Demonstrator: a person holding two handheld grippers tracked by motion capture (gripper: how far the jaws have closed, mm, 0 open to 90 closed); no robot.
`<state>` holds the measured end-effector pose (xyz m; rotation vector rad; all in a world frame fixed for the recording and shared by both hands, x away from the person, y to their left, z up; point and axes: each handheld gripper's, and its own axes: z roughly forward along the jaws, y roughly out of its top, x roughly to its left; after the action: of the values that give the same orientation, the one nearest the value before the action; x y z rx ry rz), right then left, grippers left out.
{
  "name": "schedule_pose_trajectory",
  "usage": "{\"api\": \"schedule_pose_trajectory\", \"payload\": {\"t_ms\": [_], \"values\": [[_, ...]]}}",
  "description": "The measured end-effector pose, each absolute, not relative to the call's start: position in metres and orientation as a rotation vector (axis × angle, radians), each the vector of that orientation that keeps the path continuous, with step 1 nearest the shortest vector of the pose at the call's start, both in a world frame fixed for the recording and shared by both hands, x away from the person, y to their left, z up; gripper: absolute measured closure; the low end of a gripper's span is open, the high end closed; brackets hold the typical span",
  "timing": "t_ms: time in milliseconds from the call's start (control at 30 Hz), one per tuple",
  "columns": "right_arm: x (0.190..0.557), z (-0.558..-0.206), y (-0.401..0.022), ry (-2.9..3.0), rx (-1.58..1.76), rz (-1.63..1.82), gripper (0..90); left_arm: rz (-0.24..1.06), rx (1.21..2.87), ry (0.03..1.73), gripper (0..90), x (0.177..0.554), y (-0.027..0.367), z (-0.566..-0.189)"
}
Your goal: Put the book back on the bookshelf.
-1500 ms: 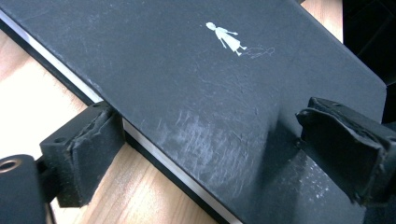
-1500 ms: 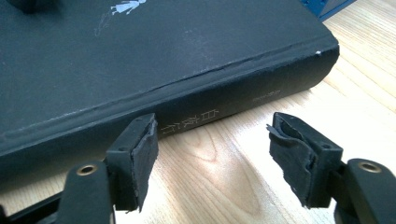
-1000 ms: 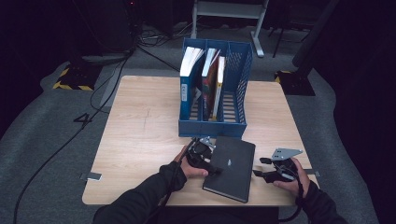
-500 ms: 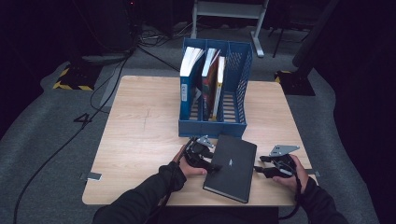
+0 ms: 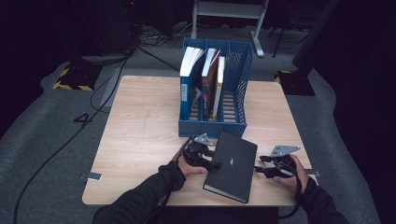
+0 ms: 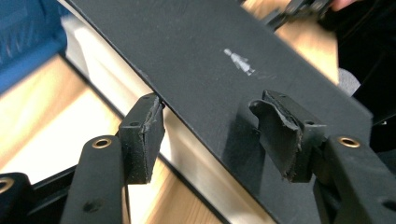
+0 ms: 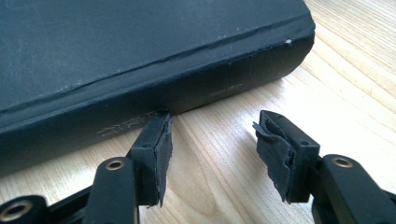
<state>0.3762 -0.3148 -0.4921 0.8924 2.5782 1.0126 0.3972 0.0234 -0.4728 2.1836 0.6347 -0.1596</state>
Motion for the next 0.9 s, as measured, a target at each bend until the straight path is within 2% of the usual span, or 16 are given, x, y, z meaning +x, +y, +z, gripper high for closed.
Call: {"api": "schedule_pose_trajectory", "payload": {"t_ms": [133, 200, 267, 500, 600, 733, 900], "values": [[0.376, -0.492, -0.315, 2.575, 0.894, 1.013, 45.7, -0.2, 2.2, 0.682, 39.6, 0.401, 0.021, -0.476], [0.376, -0.492, -0.315, 2.572, 0.897, 1.014, 45.7, -0.123, 2.227, 0.664, 31.7, 0.398, 0.016, -0.475], [0.376, -0.492, -0.315, 2.571, 0.898, 1.017, 45.7, -0.108, 2.243, 0.674, 25.7, 0.397, 0.009, -0.475], [0.375, -0.493, -0.315, 2.565, 0.891, 1.024, 45.7, -0.201, 2.245, 0.716, 13.4, 0.402, 0.001, -0.481], [0.376, -0.493, -0.315, 2.564, 0.889, 1.031, 45.7, -0.179, 2.254, 0.709, 15.5, 0.402, 0.001, -0.478], [0.375, -0.494, -0.316, 2.561, 0.889, 1.036, 45.7, -0.187, 2.202, 0.745, 30.5, 0.404, 0.008, -0.478], [0.375, -0.494, -0.316, 2.559, 0.885, 1.044, 45.7, -0.141, 2.137, 0.736, 36.6, 0.4, 0.015, -0.475]]}}
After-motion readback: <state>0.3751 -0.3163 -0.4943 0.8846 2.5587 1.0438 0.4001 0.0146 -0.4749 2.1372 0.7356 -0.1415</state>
